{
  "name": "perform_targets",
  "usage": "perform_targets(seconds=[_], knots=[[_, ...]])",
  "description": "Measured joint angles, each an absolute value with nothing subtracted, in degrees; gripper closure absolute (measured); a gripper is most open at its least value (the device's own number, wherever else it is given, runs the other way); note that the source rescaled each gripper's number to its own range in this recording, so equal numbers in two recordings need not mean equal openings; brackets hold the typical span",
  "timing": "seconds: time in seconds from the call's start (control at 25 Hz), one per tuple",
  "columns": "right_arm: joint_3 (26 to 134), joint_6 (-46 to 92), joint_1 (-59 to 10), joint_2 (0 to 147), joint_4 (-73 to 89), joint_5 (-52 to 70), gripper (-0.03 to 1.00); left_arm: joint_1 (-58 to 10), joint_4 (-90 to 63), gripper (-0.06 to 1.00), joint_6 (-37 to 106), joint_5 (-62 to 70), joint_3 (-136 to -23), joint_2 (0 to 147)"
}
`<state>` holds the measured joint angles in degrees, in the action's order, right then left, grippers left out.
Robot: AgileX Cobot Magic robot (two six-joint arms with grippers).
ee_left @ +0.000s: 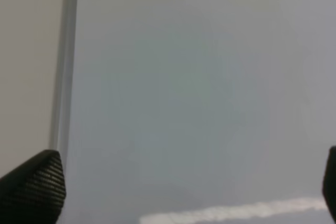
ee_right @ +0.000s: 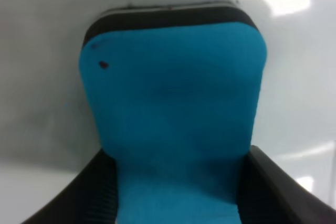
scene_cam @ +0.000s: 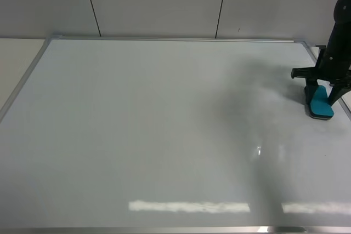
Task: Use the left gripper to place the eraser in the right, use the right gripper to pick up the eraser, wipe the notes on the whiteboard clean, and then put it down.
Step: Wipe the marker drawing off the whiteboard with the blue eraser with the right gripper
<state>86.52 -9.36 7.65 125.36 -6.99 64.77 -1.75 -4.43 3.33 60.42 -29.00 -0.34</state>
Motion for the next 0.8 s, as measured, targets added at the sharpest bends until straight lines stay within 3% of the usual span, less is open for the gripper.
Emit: perform_targets(seconds=[0.36, 0.64, 0.8], knots=[[86.37, -7.20, -0.34, 125.53, -10.78, 64.73, 0.91, -1.75, -4.38, -0.05, 3.33, 60.42, -29.00, -0.34], [86.37, -4.86, -9.11, 125.37, 0.00, 58.92, 0.91, -1.75, -4.38, -0.05, 3.33, 60.42, -29.00, -0.34], [86.37, -3.29, -9.23, 125.37, 3.98, 56.62, 0.91, -1.75, -4.38, -0.05, 3.33, 60.42, -29.00, -0.34]])
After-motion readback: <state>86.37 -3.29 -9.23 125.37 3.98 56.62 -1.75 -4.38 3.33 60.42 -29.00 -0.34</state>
